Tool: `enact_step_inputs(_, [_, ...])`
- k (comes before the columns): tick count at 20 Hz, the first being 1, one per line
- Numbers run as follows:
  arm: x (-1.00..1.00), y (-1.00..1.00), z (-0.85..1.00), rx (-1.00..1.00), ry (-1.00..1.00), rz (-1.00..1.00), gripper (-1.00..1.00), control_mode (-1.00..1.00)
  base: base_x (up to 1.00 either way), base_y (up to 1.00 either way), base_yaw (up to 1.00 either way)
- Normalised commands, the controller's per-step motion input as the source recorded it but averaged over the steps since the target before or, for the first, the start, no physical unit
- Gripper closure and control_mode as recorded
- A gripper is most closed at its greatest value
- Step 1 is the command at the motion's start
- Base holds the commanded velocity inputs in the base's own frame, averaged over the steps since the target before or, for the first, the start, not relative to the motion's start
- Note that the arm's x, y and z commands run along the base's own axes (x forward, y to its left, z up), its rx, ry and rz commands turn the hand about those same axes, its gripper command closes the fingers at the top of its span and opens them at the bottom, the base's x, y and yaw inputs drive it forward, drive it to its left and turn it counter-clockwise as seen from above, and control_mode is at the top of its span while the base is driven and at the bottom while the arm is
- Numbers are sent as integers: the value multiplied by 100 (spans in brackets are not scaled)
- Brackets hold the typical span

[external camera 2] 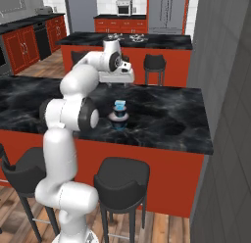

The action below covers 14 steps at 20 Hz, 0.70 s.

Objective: Stack the yogurt containers by placing the smaller containers on top of the larger containers.

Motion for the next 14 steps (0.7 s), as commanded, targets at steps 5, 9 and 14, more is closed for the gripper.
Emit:
enact_step_inputs(5, [-96,0,14,0,-14,0,-100,-100,0,0,0])
enact_step_inputs(9, [-100,1,0,-2,-15,0,-100,-100,0,0,0])
enact_step_inputs(14, [-100,1,0,-3,-14,0,-100,-100,0,0,0])
